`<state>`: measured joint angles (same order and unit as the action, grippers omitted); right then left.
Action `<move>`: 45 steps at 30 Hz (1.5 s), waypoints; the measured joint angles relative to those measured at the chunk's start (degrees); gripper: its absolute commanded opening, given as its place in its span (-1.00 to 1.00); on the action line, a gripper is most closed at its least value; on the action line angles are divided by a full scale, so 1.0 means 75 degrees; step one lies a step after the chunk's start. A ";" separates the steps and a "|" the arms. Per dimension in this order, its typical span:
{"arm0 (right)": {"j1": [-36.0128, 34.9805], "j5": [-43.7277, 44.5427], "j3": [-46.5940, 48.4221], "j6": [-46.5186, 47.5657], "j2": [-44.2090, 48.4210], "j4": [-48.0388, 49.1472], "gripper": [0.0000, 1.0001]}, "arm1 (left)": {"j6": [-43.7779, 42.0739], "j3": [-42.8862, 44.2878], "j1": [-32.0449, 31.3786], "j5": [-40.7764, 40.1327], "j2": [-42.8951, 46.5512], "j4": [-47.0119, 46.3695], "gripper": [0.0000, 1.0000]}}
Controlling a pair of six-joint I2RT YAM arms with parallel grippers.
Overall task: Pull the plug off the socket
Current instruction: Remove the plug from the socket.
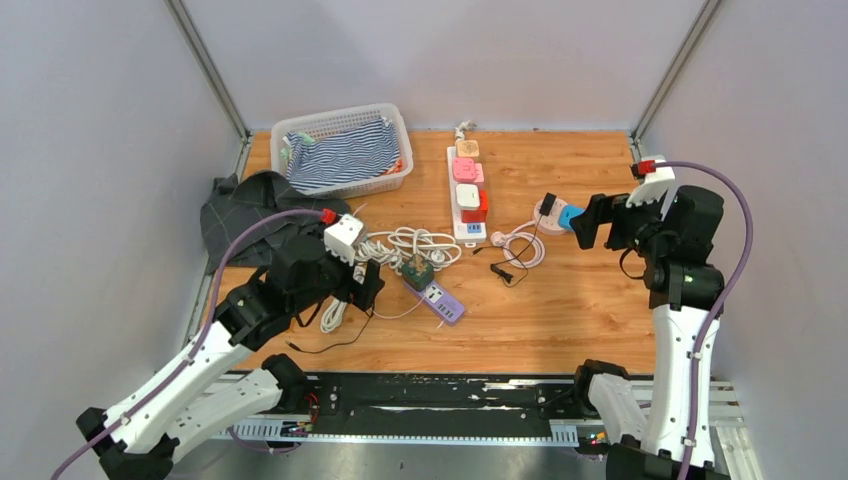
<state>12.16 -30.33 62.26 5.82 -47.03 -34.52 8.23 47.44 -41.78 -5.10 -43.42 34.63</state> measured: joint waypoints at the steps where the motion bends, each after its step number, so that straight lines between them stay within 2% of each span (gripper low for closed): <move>1: 0.0079 -0.0096 0.0000 0.0000 -0.0026 0.0000 1.00 | -0.0023 -0.0143 -0.0003 0.0020 0.0242 -0.0070 1.00; 6: 0.0405 -0.0606 -0.0052 0.0023 -0.0216 0.0012 1.00 | -0.0105 -0.0414 -0.0003 0.0035 0.0778 -0.0353 1.00; 15: 0.0982 -0.2075 -0.0525 0.0912 -0.0516 0.0006 1.00 | -0.0111 -0.0428 -0.0003 0.0364 0.0551 -0.0609 1.00; 18: 0.1070 -0.2769 -0.0720 0.1734 -0.0522 -0.0090 1.00 | -0.0111 -0.0446 -0.0003 0.0434 0.0519 -0.0615 1.00; 24: 0.1157 -0.4535 -0.1603 0.4896 -0.0525 -0.1390 1.00 | -0.0114 -0.0460 0.0050 0.0498 0.0504 -0.0664 1.00; 28: 0.1314 -0.4861 -0.1883 0.5995 -0.0667 -0.1906 1.00 | -0.0111 -0.0460 0.0216 0.0691 0.0487 -0.0691 1.00; 32: 0.1550 -0.5047 -0.1982 0.6557 -0.0764 -0.2002 1.00 | -0.0111 -0.0460 0.0306 0.0799 0.0431 -0.0766 1.00; 45: 0.1731 -0.5141 -0.2154 0.7143 -0.0705 -0.2087 1.00 | -0.0242 -0.1233 0.0455 0.0918 0.0717 -0.1320 1.00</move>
<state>25.15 -68.88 46.11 59.40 -52.31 -50.17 6.42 38.20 -38.37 1.78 -38.04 24.73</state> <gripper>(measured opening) 1.000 0.997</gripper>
